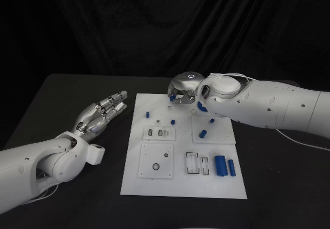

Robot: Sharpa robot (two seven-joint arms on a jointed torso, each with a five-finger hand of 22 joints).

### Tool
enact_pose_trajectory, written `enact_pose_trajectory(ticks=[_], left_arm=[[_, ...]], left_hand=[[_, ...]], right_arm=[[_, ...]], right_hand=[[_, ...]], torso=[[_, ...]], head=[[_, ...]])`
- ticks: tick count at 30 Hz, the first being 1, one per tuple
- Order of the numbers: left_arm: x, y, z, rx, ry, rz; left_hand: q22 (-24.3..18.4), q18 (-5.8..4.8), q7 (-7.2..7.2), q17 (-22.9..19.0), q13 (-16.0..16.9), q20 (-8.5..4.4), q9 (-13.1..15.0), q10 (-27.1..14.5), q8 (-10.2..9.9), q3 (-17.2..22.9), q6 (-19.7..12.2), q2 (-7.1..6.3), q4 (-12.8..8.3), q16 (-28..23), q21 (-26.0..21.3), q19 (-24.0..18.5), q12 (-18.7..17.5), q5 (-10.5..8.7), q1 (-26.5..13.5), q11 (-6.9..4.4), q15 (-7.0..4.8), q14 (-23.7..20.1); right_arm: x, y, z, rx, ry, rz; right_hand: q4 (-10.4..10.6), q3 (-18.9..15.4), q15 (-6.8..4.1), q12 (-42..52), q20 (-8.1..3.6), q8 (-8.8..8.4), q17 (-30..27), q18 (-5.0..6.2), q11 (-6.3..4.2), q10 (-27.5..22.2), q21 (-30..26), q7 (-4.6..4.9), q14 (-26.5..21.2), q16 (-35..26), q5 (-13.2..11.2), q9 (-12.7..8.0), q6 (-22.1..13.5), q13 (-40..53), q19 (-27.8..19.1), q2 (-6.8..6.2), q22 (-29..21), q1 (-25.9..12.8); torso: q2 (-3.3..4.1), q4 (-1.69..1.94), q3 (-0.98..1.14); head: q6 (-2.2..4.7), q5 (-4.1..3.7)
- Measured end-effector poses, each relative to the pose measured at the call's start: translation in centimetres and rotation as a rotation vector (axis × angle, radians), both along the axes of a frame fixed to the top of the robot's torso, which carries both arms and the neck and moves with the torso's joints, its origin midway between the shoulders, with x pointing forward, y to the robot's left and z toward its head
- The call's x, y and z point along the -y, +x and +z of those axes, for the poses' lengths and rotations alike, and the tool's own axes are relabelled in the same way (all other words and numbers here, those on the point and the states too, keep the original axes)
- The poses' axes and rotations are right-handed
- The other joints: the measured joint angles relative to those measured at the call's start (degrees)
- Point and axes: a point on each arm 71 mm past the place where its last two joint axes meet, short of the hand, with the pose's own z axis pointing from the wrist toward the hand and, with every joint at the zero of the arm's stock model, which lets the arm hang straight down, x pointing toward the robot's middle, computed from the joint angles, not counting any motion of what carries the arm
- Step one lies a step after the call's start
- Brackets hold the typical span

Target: Assemble the parts on the task board

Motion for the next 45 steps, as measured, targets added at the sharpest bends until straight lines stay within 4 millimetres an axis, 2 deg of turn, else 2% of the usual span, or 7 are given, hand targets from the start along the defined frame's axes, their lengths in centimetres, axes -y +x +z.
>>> enact_pose_trajectory(ticks=[11, 15, 24, 29, 36, 42, 45], left_arm=[[-0.1, 0.0, 0.0, -0.005, -0.006, 0.005], [-0.1, 0.1, 0.0, -0.006, -0.007, 0.007], [-0.3, 0.1, 0.0, -0.007, -0.007, 0.009], [-0.5, 0.0, 0.0, -0.008, -0.007, 0.014], [-0.8, -0.3, 0.1, -0.009, -0.009, 0.013], [-0.8, -0.5, 0.1, -0.009, -0.01, 0.011], [-0.7, -0.5, 0.2, -0.009, -0.011, 0.009]], left_hand=[[0.0, 0.0, 1.01, 0.0, 0.01, 0.0, 0.0, -0.35, 0.0, 0.0, 0.59, 0.0, 0.0, 0.0, 0.0, 0.0, -0.2, 0.0, 0.0, -0.35, 0.0, 0.0], [0.0, 0.0, 1.01, 0.0, 0.01, 0.0, 0.01, -0.35, 0.0, 0.0, 0.59, 0.0, 0.0, 0.0, 0.0, 0.0, -0.2, 0.0, 0.0, -0.35, 0.0, 0.0], [0.0, 0.0, 1.44, 0.0, 0.01, 0.21, 0.01, -0.35, 0.0, 0.0, 0.62, 0.0, 0.0, 0.0, 0.0, 0.21, -0.2, 0.0, 0.0, -0.35, 0.0, 0.0], [0.01, 0.0, 2.0, 0.0, 0.01, 0.21, 0.04, -0.35, 0.0, 0.0, 1.18, 0.12, 0.0, 0.0, 0.0, 0.21, -0.2, -0.41, -0.12, -0.35, 0.0, 0.0], [0.12, 0.0, 0.35, 0.0, 0.01, 0.51, 0.13, 0.02, 0.0, -2.38, 2.0, 1.55, 0.16, 0.0, 0.0, 0.52, 0.04, -10.1, -7.34, -0.39, 0.0, 0.0], [0.12, -0.01, -2.51, -0.07, -0.11, 0.51, -0.3, 0.02, -0.22, -2.71, -2.13, 1.97, 0.16, 0.0, 0.0, 0.52, -1.3, -12.54, -8.76, -0.39, 0.0, 0.0], [0.12, -0.01, -3.22, -0.1, -0.11, 0.51, -0.31, 0.02, -0.22, -2.7, -2.84, 1.94, 0.16, -0.05, 0.0, 0.52, -1.7, -12.87, -8.79, -0.39, 0.0, 0.0]], right_arm=[[-0.1, 0.0, -0.1, -0.011, -0.01, -0.002], [-0.1, 0.1, -0.2, -0.02, -0.018, -0.006], [0.7, 0.2, -0.2, -0.021, -0.02, -0.04], [2.2, -0.1, 0.2, 0.025, 0.028, -0.047], [4.9, -1.5, 2.7, 0.112, 0.104, -0.036], [8.2, -3.0, 4.2, 0.123, 0.125, -0.058], [9.6, -3.5, 4.1, 0.104, 0.117, -0.08]], right_hand=[[0.26, 0.37, 0.59, 0.0, 0.61, -1.1, 0.12, -0.01, 0.41, -1.64, 0.21, -0.16, -0.28, 0.18, -1.54, 0.2, -1.27, 0.01, -0.21, -0.57, 0.28, -0.92], [-0.1, 0.31, 1.18, -0.18, 1.23, -3.65, 1.02, -0.01, 1.33, -7.59, 0.22, -1.71, -0.47, 0.94, -3.5, -2.04, -9.39, 0.04, -0.4, -1.35, 0.43, -2.11], [-1.89, -4.6, 0.37, -0.18, 0.69, -4.26, -1.89, -0.01, 1.73, -21.21, -3.58, -5.43, -3.13, -0.55, -7.15, -7.99, -30.59, 0.34, -3.83, -0.79, -3.84, -4.47], [-2.24, -5.65, -0.06, 0.82, 0.32, -3.65, 2.91, 0.0, 1.1, -19.71, -1.36, -3.61, -1.94, 2.25, -7.15, -7.9, -27.11, 1.34, -1.86, -0.4, 0.01, -4.83], [-1.96, -6.14, -0.25, 6.34, -0.11, -2.02, 7.67, -0.93, 0.52, -11.25, 1.71, -0.61, -0.65, 5.09, -6.9, -7.2, -18.59, 3.49, 0.32, 0.87, 4.74, -5.17], [-2.76, -5.0, -0.31, 11.84, -0.03, -2.06, 5.48, -0.92, -1.07, -5.21, 1.04, -1.42, -1.13, 3.85, -4.38, -7.33, -14.62, 5.66, -0.09, 1.29, 4.15, -3.34], [-2.98, -4.78, -1.36, 18.13, -0.66, -1.52, 2.82, -0.92, -2.48, -2.62, -0.34, -1.37, -2.19, 1.86, -4.38, -7.23, -12.27, 9.75, -1.47, 0.98, 2.81, -3.04]], torso=[[0.05, 0.08, -0.01], [0.05, 0.07, -0.01], [0.0, 0.06, 0.01], [-0.04, 0.03, 0.02], [-0.07, -0.01, 0.06], [-0.05, -0.03, 0.1], [-0.03, -0.03, 0.07]], head=[[0.02, -0.01], [0.08, -0.01], [0.21, 0.15], [0.46, 0.41], [0.55, 0.69], [0.71, 0.51], [0.73, 0.52]])
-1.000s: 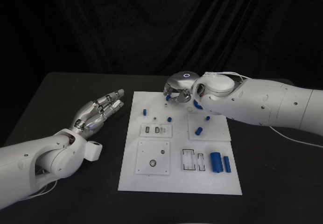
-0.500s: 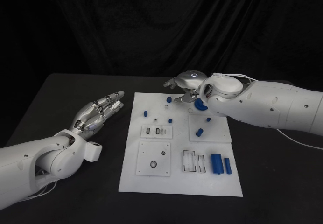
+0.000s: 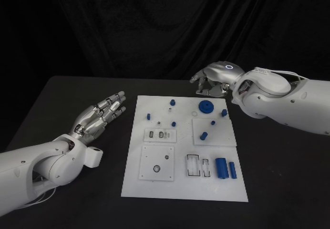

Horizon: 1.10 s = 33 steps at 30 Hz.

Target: Assemble the parts on the task board

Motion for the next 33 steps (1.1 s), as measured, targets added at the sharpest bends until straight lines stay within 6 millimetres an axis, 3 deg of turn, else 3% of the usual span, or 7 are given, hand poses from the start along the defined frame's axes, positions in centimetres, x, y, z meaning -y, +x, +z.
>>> enact_pose_trajectory(ticks=[3, 5, 10, 14, 18, 29, 33], left_arm=[[0.0, 0.0, 0.0, 0.0, 0.0, -0.001], [0.0, 0.0, 0.0, 0.0, 0.0, -0.001], [0.0, 0.0, 0.0, 0.0, 0.0, -0.002], [0.2, 0.1, 0.0, 0.0, 0.0, -0.006], [0.2, 0.1, 0.0, 0.0, -0.001, -0.008], [0.1, 0.0, 0.0, -0.001, -0.002, -0.007], [0.1, 0.1, 0.0, -0.001, -0.002, -0.007]], left_hand=[[0.0, 0.0, -0.69, -0.01, 0.0, 0.0, -0.06, -0.17, 0.0, 0.0, -0.69, -0.2, 0.0, -0.17, 0.0, 0.0, -0.27, -0.02, -0.2, -0.17, 0.0, 0.0], [0.0, 0.0, -0.69, -0.01, -0.05, 0.0, -0.06, -0.17, 0.0, 0.0, -0.69, -0.2, 0.0, -0.18, 0.0, 0.0, -0.27, -0.02, -0.2, -0.16, 0.0, 0.0], [-0.01, 0.0, -0.64, -0.01, -0.05, 0.0, -0.07, -0.38, 0.0, 0.0, -0.64, -0.2, 0.0, -0.18, 0.0, 0.0, -0.53, 0.88, -0.2, 0.05, 0.0, 0.0], [-0.01, 0.0, -0.14, -0.01, -0.05, 0.0, -0.07, -0.38, 0.0, 0.02, -0.13, 0.15, -0.02, -0.17, 0.0, 0.0, -0.69, 1.39, 0.16, 0.04, 0.0, 0.0], [-0.01, 0.0, 0.06, -0.01, -0.05, 0.2, -0.07, -0.37, 0.0, 0.18, -0.33, 0.31, -0.17, -0.17, 0.0, -0.21, -0.74, 1.9, 0.32, 0.05, 0.0, 0.0], [-0.01, 0.0, 0.27, 0.0, -0.05, 0.2, -0.01, -0.37, 0.0, 0.18, -0.12, 0.23, -0.17, -0.17, 0.0, -0.21, -0.74, 2.3, 0.61, 0.04, 0.0, 0.0], [-0.01, 0.0, 0.26, 0.0, -0.05, 0.2, -0.01, -0.37, 0.0, 0.18, -0.13, 0.09, -0.17, -0.17, 0.0, -0.21, -0.73, 2.3, 0.74, 0.04, 0.0, 0.0]], right_arm=[[1.0, -0.2, -0.2, -0.022, -0.01, -0.022], [1.5, -0.4, -0.4, -0.041, -0.019, -0.038], [2.6, -0.5, -1.2, -0.085, -0.036, -0.081], [2.9, -0.6, -2.0, -0.116, -0.048, -0.107], [3.1, -0.5, -2.8, -0.138, -0.056, -0.126], [3.1, -0.3, -3.8, -0.175, -0.076, -0.151], [3.1, -0.2, -4.0, -0.183, -0.082, -0.16]], right_hand=[[0.63, 0.22, -1.13, 18.07, -1.46, -0.21, -0.23, 0.01, -1.79, -5.21, -0.57, -0.5, 0.16, -0.75, -0.14, -0.13, 2.35, 14.8, 0.1, -0.27, 0.13, 0.16], [1.66, 0.18, -1.55, 29.79, -1.78, -0.8, 1.45, 0.01, -2.01, -5.51, -0.05, -0.79, 0.68, -0.02, -1.06, -0.41, 2.78, 25.47, 0.75, -0.92, 1.36, -0.49], [4.07, -1.69, -1.75, 57.31, -1.8, -1.47, 18.87, -0.93, -2.5, 12.58, 3.73, -1.19, 2.55, 9.62, -3.46, -0.55, 3.17, 58.04, 3.62, -1.05, 6.22, -3.85], [6.18, -3.8, -1.48, 67.23, -1.52, -1.51, 24.84, -1.83, -2.08, 20.3, 6.75, -0.77, 2.82, 16.92, -4.06, -0.55, 3.6, 61.49, 5.92, -0.52, 6.44, -6.94], [7.27, -4.89, -1.28, 67.95, -1.2, -1.51, 25.04, -2.7, -2.0, 20.49, 8.6, -0.55, 2.68, 19.29, -4.49, -0.42, 3.82, 61.56, 6.82, -0.23, 6.44, -7.96], [7.28, -4.9, -1.07, 67.95, -1.2, -1.84, 25.04, -2.7, -1.82, 20.66, 9.65, 0.37, 2.79, 19.85, -4.49, -0.54, 2.87, 61.56, 6.81, -0.37, 6.43, -8.1], [6.82, -4.94, -1.07, 67.95, -1.17, -1.84, 25.03, -2.69, -1.82, 20.66, 9.66, 0.2, 2.79, 19.86, -3.73, -0.61, 2.59, 61.55, 6.84, -0.18, 6.43, -7.86]], torso=[[0.01, -0.01, -0.03], [-0.01, -0.08, -0.03], [-0.01, -0.12, -0.07], [-0.01, -0.1, -0.06], [-0.01, -0.01, -0.03], [0.03, 0.05, -0.04], [0.03, 0.03, -0.05]], head=[[-0.1, 0.2], [-0.18, 0.3], [-0.25, 0.36], [-0.35, 0.19], [-0.52, 0.03], [-0.97, -0.05], [-1.07, -0.07]])
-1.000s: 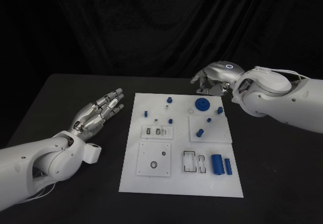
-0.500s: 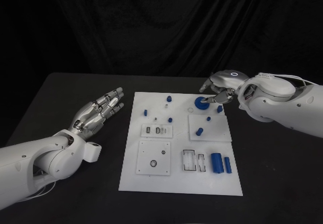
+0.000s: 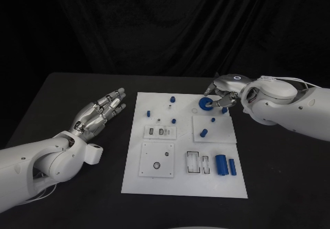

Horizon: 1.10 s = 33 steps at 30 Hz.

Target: Assemble the parts on the task board

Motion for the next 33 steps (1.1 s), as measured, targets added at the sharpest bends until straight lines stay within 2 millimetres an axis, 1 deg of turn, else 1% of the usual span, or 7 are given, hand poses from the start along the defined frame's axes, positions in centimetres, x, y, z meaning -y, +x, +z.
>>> enact_pose_trajectory(ticks=[8, 18, 21, 24, 27, 31, 33], left_arm=[[0.04, 0.03, -0.01, 0.0, 0.0, -0.001], [0.03, 0.1, -0.03, 0.0, 0.0, -0.002], [0.04, 0.1, -0.04, 0.0, -0.001, -0.003], [0.05, 0.11, -0.04, -0.001, -0.001, -0.005], [0.06, 0.13, -0.05, -0.001, -0.001, -0.005], [0.06, 0.15, -0.06, -0.001, -0.001, -0.006], [0.06, 0.16, -0.06, -0.001, -0.001, -0.006]], left_hand=[[0.0, 0.0, 0.28, 0.0, 0.0, 0.0, 0.0, -0.2, 0.0, 0.02, 0.28, 0.23, 0.01, 0.0, 0.0, 0.0, -0.23, 0.44, 0.23, 0.2, 0.0, 0.0], [0.0, 0.0, 0.28, 0.0, 0.01, 0.0, -0.01, -0.2, 0.0, 0.33, 0.28, 0.23, 0.01, 0.0, 0.0, 0.0, -0.23, 1.1, 0.69, 0.2, 0.0, 0.0], [-0.01, 0.0, 0.69, 0.0, 0.0, 0.0, -0.01, -0.2, 0.0, 0.33, 0.28, -0.01, 0.01, 0.0, 0.0, 0.0, -0.22, 1.73, 0.92, 0.2, 0.0, 0.0], [-0.01, 0.0, 0.69, 0.0, 0.01, 0.0, -0.01, -0.2, 0.0, 0.58, 0.28, 0.21, 0.08, 0.0, 0.0, 0.0, -0.43, 2.04, 1.14, 0.2, 0.11, -0.11], [-0.01, 0.0, 0.69, 0.0, -0.01, 0.0, -0.01, -0.2, 0.0, 0.65, 0.28, 0.21, 0.02, 0.0, 0.0, 0.0, -0.43, 2.4, 1.14, 0.2, 0.15, -0.15], [-0.01, 0.0, 0.69, 0.0, -0.04, 0.0, -0.01, -0.2, 0.0, 0.65, 0.28, 0.0, 0.02, 0.0, 0.0, 0.0, -0.43, 2.66, 1.35, 0.2, 0.15, -0.15], [-0.01, 0.0, 0.69, 0.0, -0.04, 0.0, -0.01, -0.2, 0.0, 0.64, 0.28, 0.23, 0.02, 0.0, 0.0, 0.0, -0.43, 2.66, 1.59, 0.2, 0.14, -0.14]], right_arm=[[-0.02, 0.2, -0.38, -0.014, -0.015, -0.015], [0.22, 0.44, -0.9, -0.026, -0.051, -0.035], [0.25, 0.5, -0.98, -0.029, -0.059, -0.038], [0.16, 0.56, -0.99, -0.029, -0.063, -0.037], [0.03, 0.63, -0.95, -0.027, -0.065, -0.036], [-0.12, 0.71, -0.88, -0.022, -0.065, -0.032], [-0.2, 0.73, -0.86, -0.02, -0.064, -0.03]], right_hand=[[-1.06, 0.27, 0.35, 0.0, 0.18, 0.0, -0.01, 0.0, 0.2, 0.2, 0.23, 0.14, -0.06, 0.0, 1.41, -0.19, -0.95, 0.0, 0.18, 0.13, 0.0, 1.45], [-1.45, 0.35, 0.35, 0.0, 0.18, 0.0, -0.01, 0.01, 0.2, 0.2, 0.44, -0.07, -0.06, 0.0, 1.64, -0.18, -1.16, -0.01, 0.17, 0.21, -0.01, 1.86], [-1.88, 0.42, 0.35, 0.0, 0.18, 0.0, -0.01, 0.01, 0.2, 0.2, 0.44, 0.01, -0.05, 0.0, 1.92, -0.12, -1.08, -0.01, 0.17, 0.21, -0.01, 2.12], [-2.4, 0.67, 0.35, 0.0, 0.18, 0.81, -0.01, 0.01, 0.32, 0.07, 0.44, 0.24, -0.05, 0.0, 3.41, 0.48, 0.41, -0.01, 0.17, 0.51, -0.01, 2.42], [-2.96, 1.21, 0.35, 0.0, 0.18, 1.8, -0.01, 0.01, 0.32, 0.07, 0.44, -0.1, -0.06, 0.0, 5.74, 1.11, 2.63, -0.01, 0.17, 0.98, -0.01, 2.88], [-3.53, 1.78, 0.35, 0.0, 0.18, 2.79, -0.01, 0.02, 0.32, 0.07, 0.44, -0.54, -0.06, 0.0, 7.73, 2.3, 4.68, -0.02, 0.17, 1.13, -0.01, 3.03], [-3.84, 2.1, 0.32, 0.0, 0.18, 3.49, -0.01, 0.01, -0.26, -0.01, 0.44, -0.56, -0.02, 0.0, 8.59, 2.47, 5.13, -0.01, 0.17, 1.19, -0.02, 3.1]], torso=[[0.0, -0.06, -0.01], [-0.05, -0.08, 0.03], [-0.05, -0.08, 0.03], [-0.05, -0.07, 0.03], [-0.05, -0.05, 0.03], [-0.05, -0.04, 0.03], [-0.05, -0.05, 0.03]], head=[[-0.15, -0.01], [-0.38, 0.13], [-0.4, 0.13], [-0.43, 0.13], [-0.47, 0.13], [-0.53, 0.24], [-0.57, 0.26]])
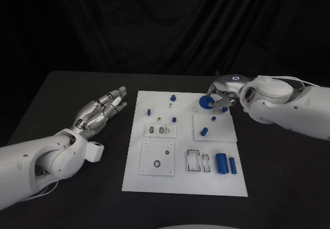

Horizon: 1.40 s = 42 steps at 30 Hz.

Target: Assemble the parts on the task board

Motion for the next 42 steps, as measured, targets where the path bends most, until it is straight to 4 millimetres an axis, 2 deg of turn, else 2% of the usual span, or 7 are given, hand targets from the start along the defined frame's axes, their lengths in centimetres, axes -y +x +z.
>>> enact_pose_trajectory(ticks=[2, 8, 18, 29, 30, 35, 42], left_arm=[[0.0, 0.0, 0.0, 0.0, 0.0, 0.0], [-0.1, 0.0, 0.0, -0.001, 0.0, 0.001], [-0.1, 0.1, 0.0, -0.002, -0.001, 0.002], [-0.4, 0.0, 0.0, -0.003, -0.001, 0.007], [-0.4, 0.1, 0.0, -0.003, -0.001, 0.007], [-0.4, 0.1, -0.1, -0.003, 0.0, 0.007], [-0.2, 0.2, -0.1, -0.003, -0.002, 0.005]], left_hand=[[0.0, 0.0, 0.0, 0.0, 0.0, 0.0, 0.0, 0.0, 0.0, 0.0, 0.0, 0.0, 0.0, 0.0, 0.0, 0.0, 0.0, 0.27, 0.0, 0.0, 0.0, 0.0], [0.0, 0.0, 0.2, 0.0, 0.0, 0.2, 0.0, -0.21, 0.0, 0.01, -0.2, -0.23, -0.01, -0.22, 0.0, -0.2, -0.24, 0.55, 0.23, 0.21, -0.01, 0.01], [0.0, 0.0, 0.2, 0.0, 0.0, 0.2, 0.0, -0.21, 0.0, 0.31, -0.2, -0.01, 0.0, -0.22, 0.0, -0.2, -0.23, 0.78, 0.45, 0.21, -0.03, 0.03], [0.0, 0.0, 0.2, 0.0, 0.01, 0.21, -0.01, -0.21, 0.0, 0.31, -0.2, -0.01, 0.0, -0.22, 0.0, -0.2, -0.23, 1.1, 0.45, 0.21, 0.16, -0.16], [0.0, 0.0, 0.2, 0.0, 0.01, 0.2, 0.0, -0.21, 0.0, 0.31, -0.2, -0.01, 0.0, -0.22, 0.0, -0.2, -0.23, 1.1, 0.45, 0.21, 0.16, -0.16], [0.0, 0.0, 0.2, 0.0, 0.01, 0.2, -0.01, -0.21, 0.0, 0.31, -0.2, -0.01, 0.0, -0.22, 0.0, -0.2, -0.23, 1.1, 0.45, 0.21, 0.16, -0.16], [0.0, 0.0, 0.2, 0.0, 0.01, 0.2, -0.01, -0.21, 0.0, 0.3, -0.2, -0.24, 0.0, -0.22, 0.0, -0.2, -0.23, 1.1, 0.69, 0.21, 0.16, -0.16]], right_arm=[[-0.1, 0.0, 0.0, 0.001, 0.001, 0.003], [-0.2, 0.0, 0.0, 0.005, 0.004, 0.005], [-0.1, -0.2, 0.0, 0.014, 0.014, 0.01], [-0.8, -1.4, 0.6, 0.03, 0.035, 0.044], [-1.0, -1.5, 0.9, 0.036, 0.038, 0.05], [-2.1, -1.9, 2.2, 0.066, 0.055, 0.082], [-4.0, -2.2, 2.6, 0.08, 0.071, 0.13]], right_hand=[[-0.5, 0.19, -0.7, 0.0, -0.4, 0.53, 0.0, 0.01, -0.49, 0.11, 0.0, 0.0, 0.06, 0.0, 1.13, 0.0, 0.0, 0.0, 0.1, 0.04, 0.0, 0.04], [-1.39, 0.33, -1.12, 0.0, -0.95, 0.94, 0.0, 0.01, -1.0, 0.01, 0.0, 0.72, 0.08, 0.0, 2.17, -0.01, 0.73, 0.0, 0.09, 0.09, 0.0, 0.09], [-3.15, 0.14, -1.99, 0.0, -1.74, 0.94, -0.01, 0.01, -2.1, 0.12, 0.29, 0.88, -0.05, 0.0, 4.04, -0.01, 0.9, -0.01, 0.1, 0.24, -0.01, 0.21], [-3.63, 0.0, -2.14, 0.0, -1.74, 0.94, -0.01, -0.3, -2.22, 0.0, 0.62, 0.46, 0.07, -0.01, 6.59, -0.01, 0.47, -0.01, 0.1, 0.78, -0.01, -0.34], [-3.63, 0.0, -2.14, 0.0, -1.74, 0.94, -0.01, -0.9, -2.22, 0.0, 0.62, 0.46, 0.07, -0.01, 6.68, -0.01, 0.47, -0.01, 0.1, 0.92, -0.01, -0.48], [-3.63, 0.0, -2.14, 0.0, -1.74, 0.94, -0.01, -0.9, -2.22, -0.01, 0.62, 0.36, 0.07, 0.0, 6.87, -0.01, 0.38, -0.01, 0.1, 0.99, -0.01, -0.57], [-3.63, -0.01, -2.13, 0.0, -1.74, 0.94, -0.01, -0.9, -2.22, -0.01, 0.62, 0.35, 0.07, -0.01, 7.3, -0.01, 0.37, -0.01, 0.1, 0.96, -0.01, -0.88]], torso=[[0.0, 0.0, 0.0], [0.0, -0.02, 0.0], [-0.01, -0.01, -0.04], [0.0, -0.01, -0.07], [0.0, -0.01, -0.07], [0.0, -0.03, -0.07], [0.02, -0.09, -0.04]], head=[[0.0, 0.05], [-0.05, 0.18], [-0.07, 0.32], [0.06, 0.69], [0.06, 0.69], [-0.15, 0.64], [-0.35, 0.73]])
